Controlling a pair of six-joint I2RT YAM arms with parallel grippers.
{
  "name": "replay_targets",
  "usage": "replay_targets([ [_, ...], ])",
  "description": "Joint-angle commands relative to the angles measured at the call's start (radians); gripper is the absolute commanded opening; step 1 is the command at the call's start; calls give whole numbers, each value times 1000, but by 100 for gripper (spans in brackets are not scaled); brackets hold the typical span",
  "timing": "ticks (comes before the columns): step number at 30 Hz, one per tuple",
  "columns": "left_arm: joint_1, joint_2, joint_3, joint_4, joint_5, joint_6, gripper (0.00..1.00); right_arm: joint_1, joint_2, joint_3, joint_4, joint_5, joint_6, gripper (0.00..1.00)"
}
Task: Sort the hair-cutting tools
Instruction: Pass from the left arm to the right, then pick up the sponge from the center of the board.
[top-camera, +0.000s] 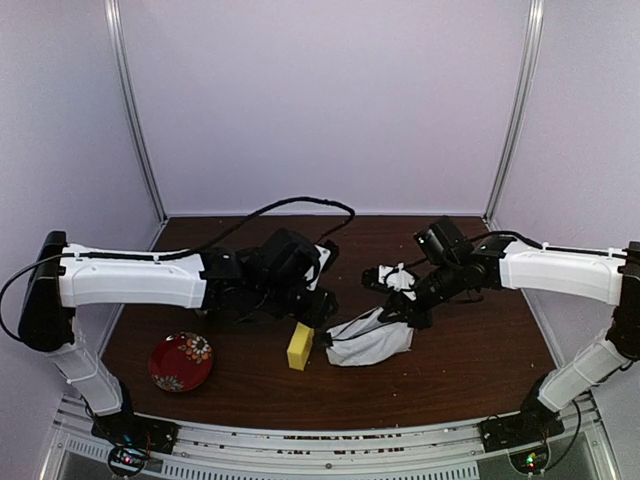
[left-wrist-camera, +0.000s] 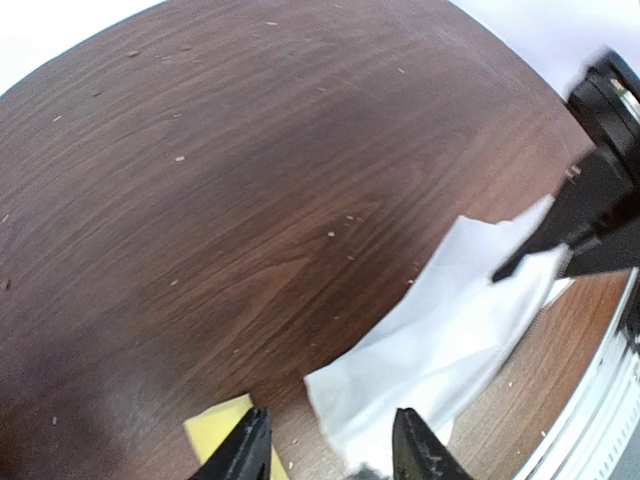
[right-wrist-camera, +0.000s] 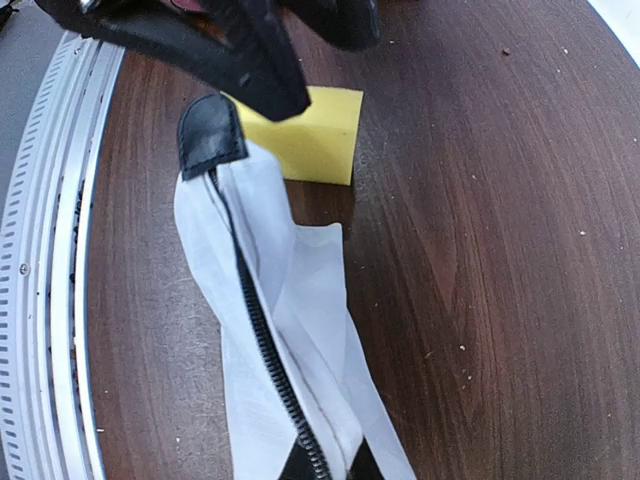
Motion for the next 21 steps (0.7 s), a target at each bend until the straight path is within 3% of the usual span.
replay_targets([
  [1, -3, -24, -24, -72, -85, -135, 46, -3, -74, -52, 32, -25, 64, 0],
  [10, 11, 63, -49, -164, 45, -274, 49, -3, -16, -39, 10, -20, 64, 0],
  [21, 68, 164, -32, -225, 113, -315, 50, -3, -12, -34, -8, -15, 44, 1],
])
